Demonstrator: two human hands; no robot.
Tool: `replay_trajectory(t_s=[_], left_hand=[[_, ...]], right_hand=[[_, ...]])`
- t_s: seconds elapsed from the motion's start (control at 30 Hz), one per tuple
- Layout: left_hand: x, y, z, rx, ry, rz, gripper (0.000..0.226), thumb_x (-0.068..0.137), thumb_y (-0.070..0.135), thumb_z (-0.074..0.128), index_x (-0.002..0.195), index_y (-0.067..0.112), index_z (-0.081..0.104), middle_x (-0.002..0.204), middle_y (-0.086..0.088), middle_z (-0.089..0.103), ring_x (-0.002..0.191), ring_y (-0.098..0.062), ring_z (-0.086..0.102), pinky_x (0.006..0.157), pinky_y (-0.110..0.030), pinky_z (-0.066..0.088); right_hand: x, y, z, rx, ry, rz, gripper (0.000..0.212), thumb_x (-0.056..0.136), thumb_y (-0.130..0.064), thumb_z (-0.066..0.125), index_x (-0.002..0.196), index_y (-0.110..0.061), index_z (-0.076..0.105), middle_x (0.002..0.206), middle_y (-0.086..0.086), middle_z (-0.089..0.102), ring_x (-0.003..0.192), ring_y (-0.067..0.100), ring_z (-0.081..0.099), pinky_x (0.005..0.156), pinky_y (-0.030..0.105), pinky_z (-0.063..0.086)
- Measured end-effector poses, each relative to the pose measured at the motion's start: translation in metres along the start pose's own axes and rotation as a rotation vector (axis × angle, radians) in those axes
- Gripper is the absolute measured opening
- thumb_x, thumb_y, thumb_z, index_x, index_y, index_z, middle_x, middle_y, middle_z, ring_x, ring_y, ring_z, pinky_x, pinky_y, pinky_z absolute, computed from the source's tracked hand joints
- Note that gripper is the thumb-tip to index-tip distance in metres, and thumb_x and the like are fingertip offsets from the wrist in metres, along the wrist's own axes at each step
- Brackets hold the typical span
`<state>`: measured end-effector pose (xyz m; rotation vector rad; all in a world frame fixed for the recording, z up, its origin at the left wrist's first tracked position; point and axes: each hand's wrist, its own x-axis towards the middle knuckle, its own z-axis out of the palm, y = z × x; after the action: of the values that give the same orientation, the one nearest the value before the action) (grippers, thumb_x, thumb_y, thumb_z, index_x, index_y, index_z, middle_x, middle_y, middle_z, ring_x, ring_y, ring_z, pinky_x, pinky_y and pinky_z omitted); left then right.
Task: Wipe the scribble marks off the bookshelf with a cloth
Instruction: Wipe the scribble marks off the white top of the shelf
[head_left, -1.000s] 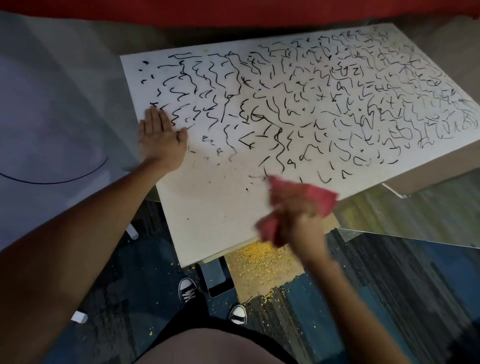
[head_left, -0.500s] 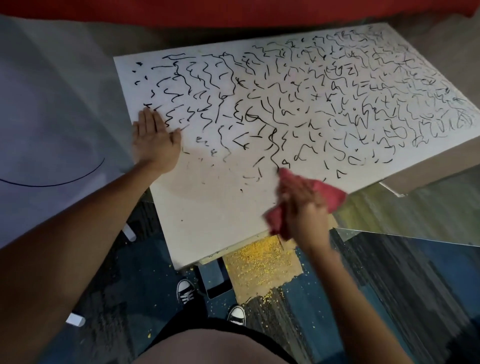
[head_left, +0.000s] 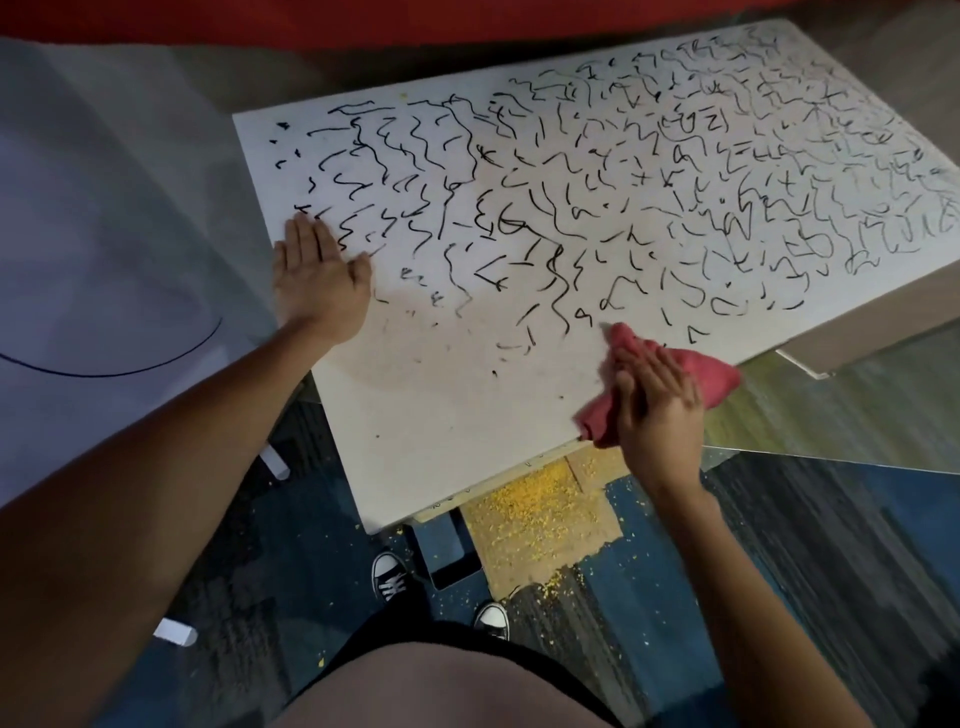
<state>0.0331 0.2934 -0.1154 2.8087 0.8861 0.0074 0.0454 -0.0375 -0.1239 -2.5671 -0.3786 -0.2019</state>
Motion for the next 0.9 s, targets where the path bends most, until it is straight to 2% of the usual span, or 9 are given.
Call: replay_trajectory(t_s=[0.1,0.17,0.23,0.33,0.47,0.53,0.67,0.8,0.9], left_hand=[[0.001,0.001,0.0,-0.002,-0.004,-0.007,0.064,0.104,0.036,0.022,0.149,-0.006,0.006,0.158,-0.024,0.001,0.147,-0.032,-0.001,0.118,-0.039,-0.002],[0.003,0.002,0.002,0.007,0.008,-0.008,0.064,0.104,0.036,0.022,0.149,-0.007,0.006,0.157,-0.025,0.001,0.147,-0.033,-0.001,0.118,-0.039,-0.001],[0.003,0.0,0.002,0.01,0.015,-0.003,0.064,0.104,0.036,0.023,0.149,-0.007,0.007,0.157,-0.025,0.002,0.147,-0.033,0.001,0.118,-0.039,-0.001],[0.002,-0.001,0.002,0.012,0.016,0.001,0.064,0.104,0.036,0.022,0.149,-0.007,0.007,0.157,-0.025,0.002,0.147,-0.033,0.001,0.118,-0.039,-0.001],[0.002,-0.001,0.003,0.016,0.003,0.004,0.064,0.104,0.036,0.021,0.149,-0.006,0.006,0.158,-0.024,0.001,0.147,-0.032,-0.001,0.118,-0.038,-0.003],[0.002,0.001,0.003,0.016,0.004,-0.01,0.064,0.104,0.036,0.021,0.149,-0.006,0.006,0.158,-0.024,0.0,0.147,-0.031,-0.001,0.118,-0.038,-0.003],[0.003,0.002,0.003,0.013,0.02,-0.012,0.063,0.103,0.034,0.022,0.149,-0.007,0.007,0.157,-0.025,0.002,0.147,-0.033,0.0,0.118,-0.039,-0.002],[0.002,0.001,0.003,-0.011,0.025,0.003,0.063,0.104,0.033,0.024,0.149,-0.008,0.009,0.157,-0.026,0.004,0.147,-0.034,0.002,0.118,-0.04,-0.001],[0.0,-0.002,0.002,-0.009,0.025,0.02,0.063,0.104,0.034,0.023,0.149,-0.007,0.007,0.157,-0.026,0.004,0.147,-0.034,0.002,0.118,-0.039,-0.001]], right_hand=[[-0.013,-0.02,0.009,0.076,0.056,0.055,0.041,0.099,-0.03,0.03,0.128,-0.016,0.056,0.138,0.003,0.053,0.135,0.026,0.041,0.117,0.052,0.019],[-0.046,-0.054,0.021,0.149,0.044,-0.09,0.035,0.103,-0.024,0.03,0.126,-0.022,0.057,0.138,-0.002,0.053,0.135,0.02,0.043,0.115,0.052,0.025],[-0.081,-0.075,0.033,0.124,-0.013,-0.257,0.039,0.104,-0.028,0.029,0.124,-0.018,0.061,0.135,-0.001,0.055,0.133,0.02,0.043,0.115,0.049,0.026],[-0.072,-0.052,0.025,0.075,-0.058,-0.373,0.038,0.101,-0.031,0.036,0.12,-0.013,0.064,0.129,0.002,0.06,0.128,0.021,0.046,0.114,0.04,0.026],[-0.008,-0.002,-0.003,0.028,-0.015,0.026,0.048,0.098,-0.037,0.031,0.127,-0.01,0.059,0.132,0.006,0.057,0.132,0.029,0.044,0.114,0.053,0.025],[0.013,-0.001,-0.004,0.014,0.0,0.135,0.054,0.094,-0.04,0.029,0.131,-0.011,0.056,0.137,0.006,0.053,0.135,0.029,0.041,0.113,0.055,0.024],[-0.025,-0.06,0.023,0.011,-0.044,-0.114,0.036,0.097,-0.023,0.042,0.13,-0.022,0.057,0.139,-0.008,0.05,0.131,0.024,0.047,0.109,0.057,0.032],[-0.068,-0.105,0.035,-0.033,-0.192,-0.424,0.039,0.098,-0.036,0.033,0.12,-0.027,0.065,0.131,-0.005,0.059,0.127,0.023,0.051,0.112,0.047,0.032],[-0.029,-0.076,0.024,-0.123,-0.269,-0.391,0.046,0.095,-0.04,0.03,0.108,-0.025,0.072,0.122,-0.003,0.066,0.127,0.025,0.051,0.114,0.043,0.022]])
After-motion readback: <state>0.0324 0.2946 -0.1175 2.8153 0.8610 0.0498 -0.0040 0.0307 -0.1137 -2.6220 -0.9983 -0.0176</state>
